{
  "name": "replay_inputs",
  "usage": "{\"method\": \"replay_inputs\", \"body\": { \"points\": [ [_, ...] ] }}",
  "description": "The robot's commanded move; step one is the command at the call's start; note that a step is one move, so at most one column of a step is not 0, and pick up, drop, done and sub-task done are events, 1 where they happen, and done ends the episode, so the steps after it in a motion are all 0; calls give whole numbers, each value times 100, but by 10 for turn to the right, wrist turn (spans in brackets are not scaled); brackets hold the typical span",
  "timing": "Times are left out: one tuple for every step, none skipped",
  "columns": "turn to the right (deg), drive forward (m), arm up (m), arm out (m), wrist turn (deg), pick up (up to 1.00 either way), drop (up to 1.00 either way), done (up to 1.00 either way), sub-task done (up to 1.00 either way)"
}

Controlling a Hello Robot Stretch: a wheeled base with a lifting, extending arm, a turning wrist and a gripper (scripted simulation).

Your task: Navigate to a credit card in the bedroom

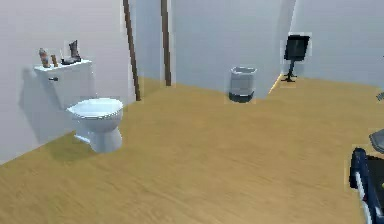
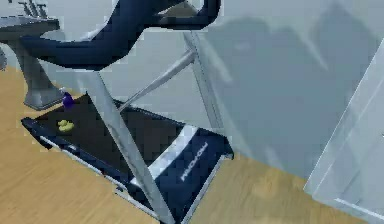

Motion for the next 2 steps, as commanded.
{"method": "replay_inputs", "body": {
  "points": [
    [-60, 0, 0, 0, 0, 0, 0, 0, 0],
    [0, 100, 0, 0, 0, 0, 0, 0, 0]
  ]
}}
